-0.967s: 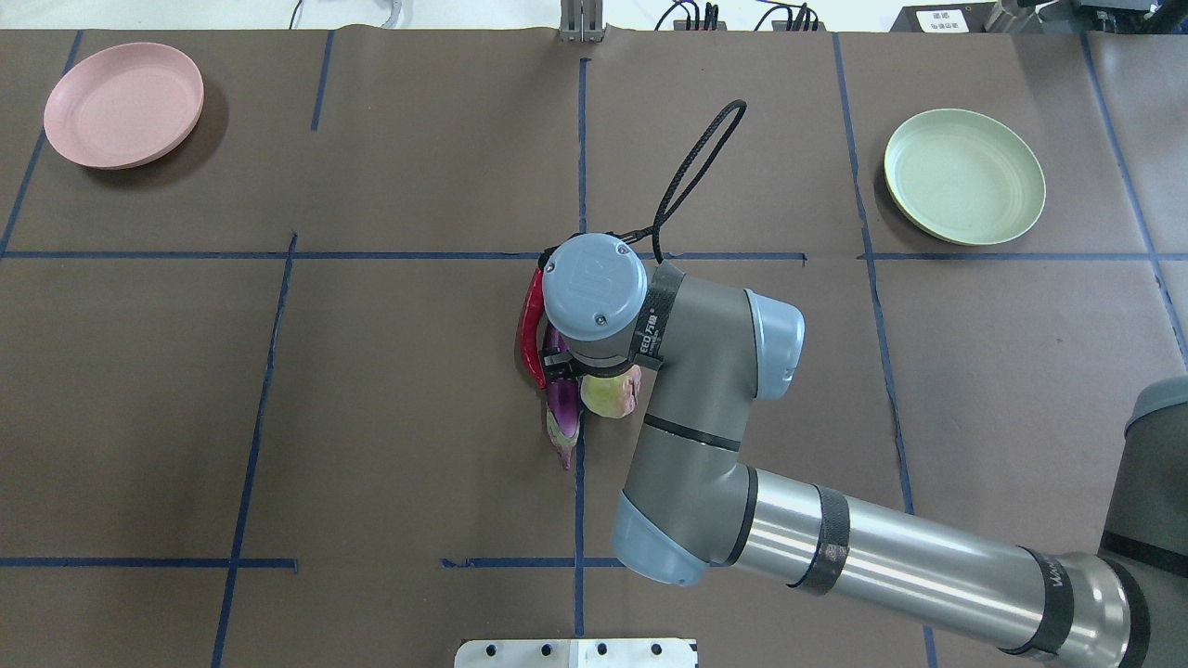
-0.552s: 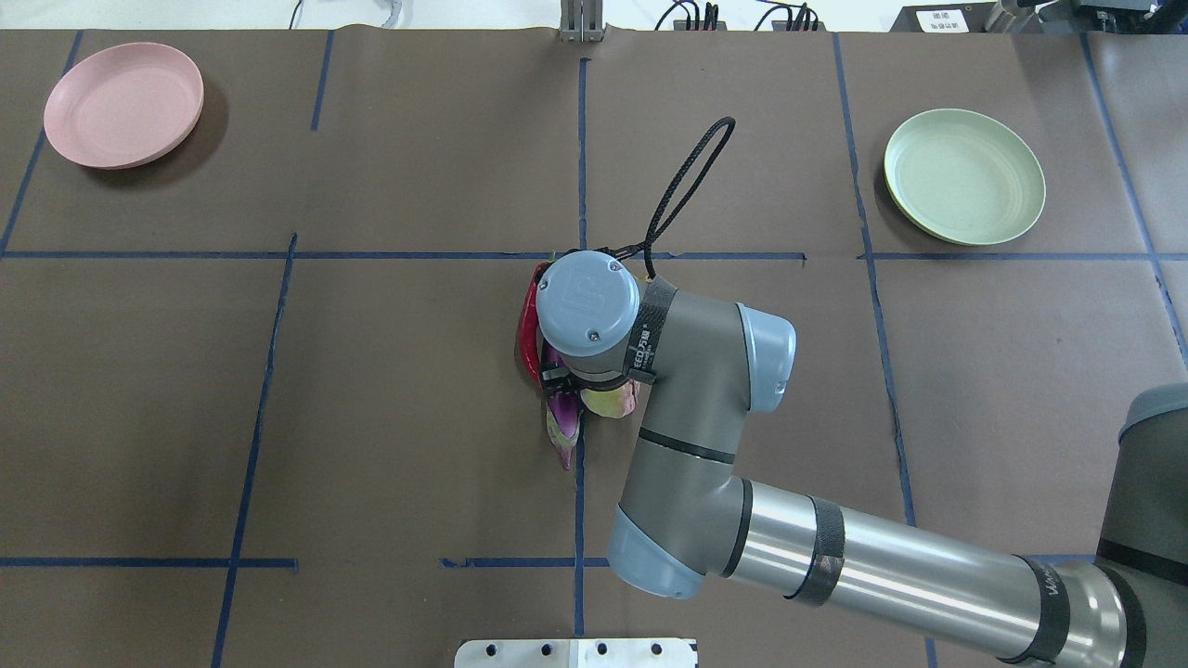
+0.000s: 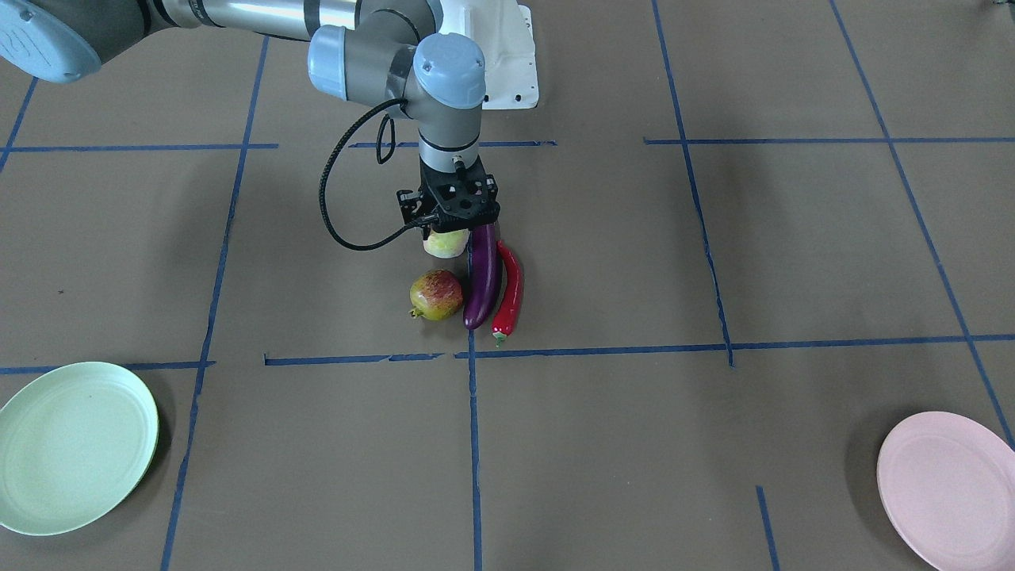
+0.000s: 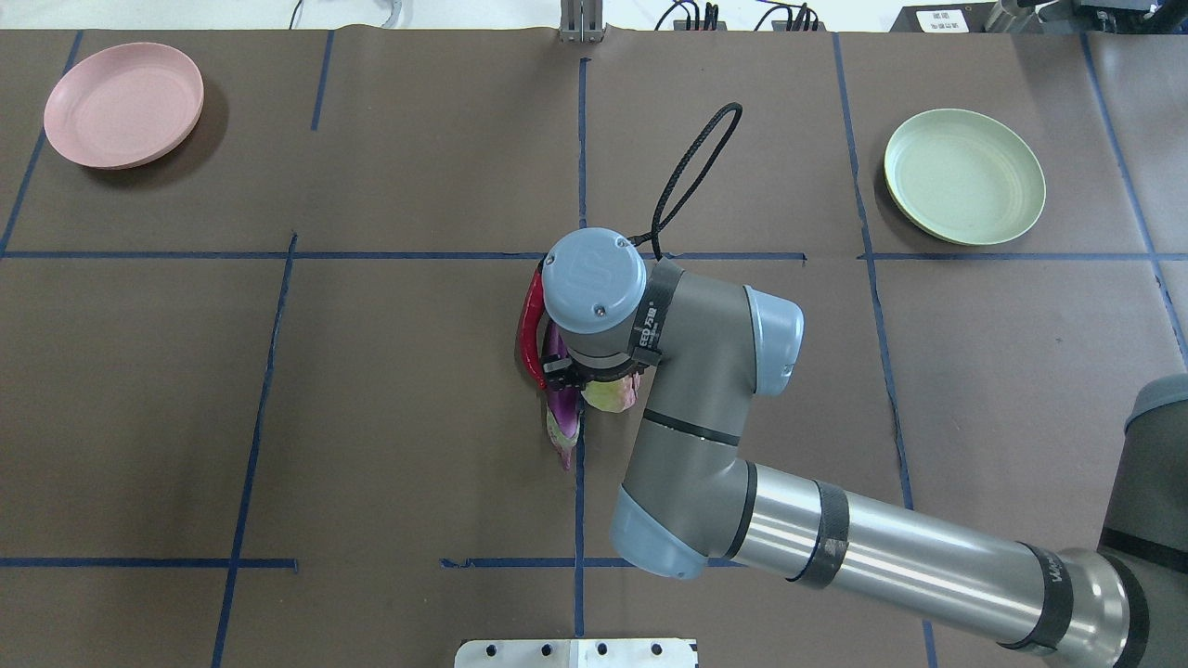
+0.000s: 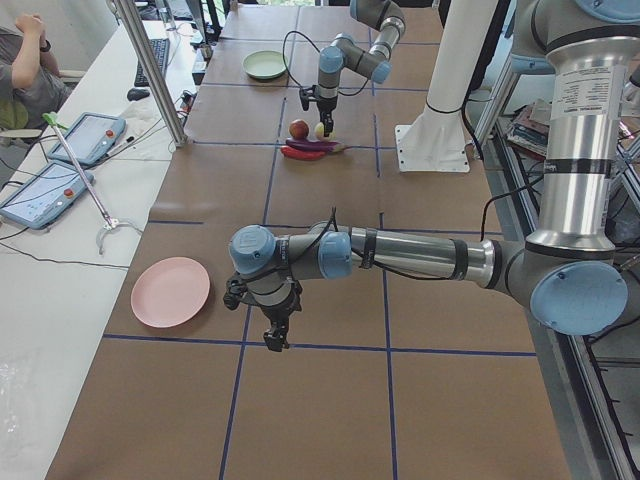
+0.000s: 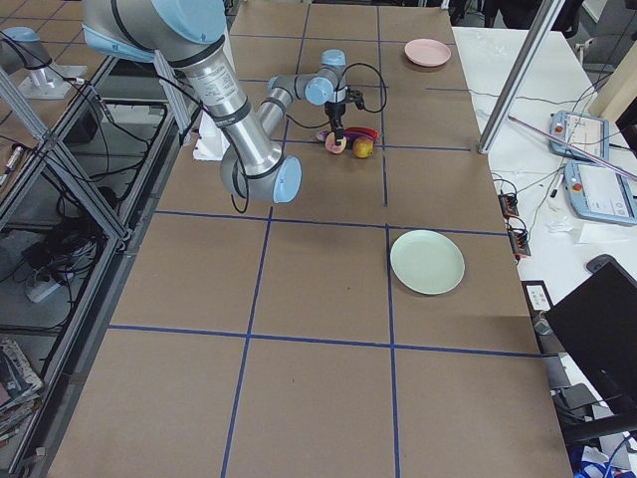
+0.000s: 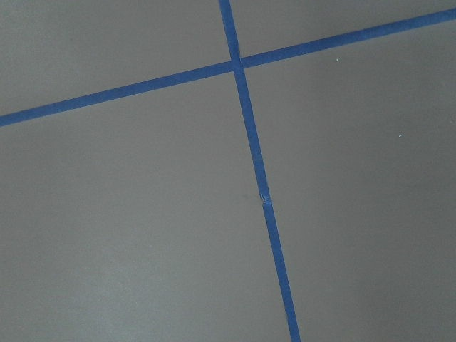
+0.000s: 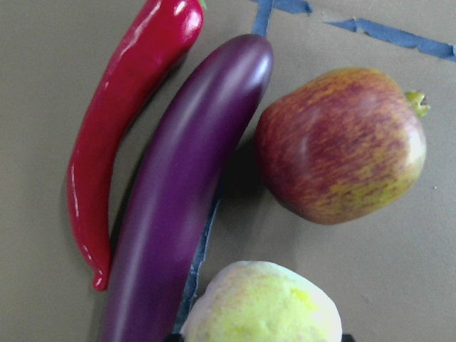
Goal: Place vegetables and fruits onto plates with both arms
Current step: 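Lift the apple and carry it with the right gripper to the green plate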
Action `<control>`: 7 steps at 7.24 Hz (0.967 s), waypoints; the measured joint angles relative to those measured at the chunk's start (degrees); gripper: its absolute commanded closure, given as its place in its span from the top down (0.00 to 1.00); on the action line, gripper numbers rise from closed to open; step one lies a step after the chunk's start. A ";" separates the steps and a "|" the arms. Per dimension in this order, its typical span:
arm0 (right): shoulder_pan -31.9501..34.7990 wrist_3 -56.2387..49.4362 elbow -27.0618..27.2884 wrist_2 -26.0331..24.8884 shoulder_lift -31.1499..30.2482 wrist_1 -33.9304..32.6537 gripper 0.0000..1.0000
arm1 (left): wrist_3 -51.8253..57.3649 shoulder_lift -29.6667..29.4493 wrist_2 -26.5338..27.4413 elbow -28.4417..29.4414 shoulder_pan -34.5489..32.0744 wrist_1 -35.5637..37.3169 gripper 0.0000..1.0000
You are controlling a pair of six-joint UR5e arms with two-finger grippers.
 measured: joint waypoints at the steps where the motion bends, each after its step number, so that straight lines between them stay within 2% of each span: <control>1: 2.87 -0.97 2.16 2.99 -0.15 -1.88 0.05 | 0.04 0.00 -0.02 -0.06 0.00 0.00 1.00; 3: 11.37 -9.43 6.80 8.83 -1.38 -7.94 0.05 | 0.01 0.00 -0.01 -0.23 0.00 0.00 1.00; 4: 16.79 -16.98 7.65 11.70 -3.49 -9.15 0.05 | 0.00 0.00 -0.04 -0.36 0.00 0.00 1.00; 6: 27.32 -36.45 5.97 14.97 -9.03 -9.37 0.05 | 0.00 0.00 -0.07 -0.55 0.02 -0.06 1.00; 7: 31.91 -44.44 2.86 16.97 -11.02 -7.88 0.06 | 0.04 -0.02 -0.07 -0.65 0.04 -0.08 1.00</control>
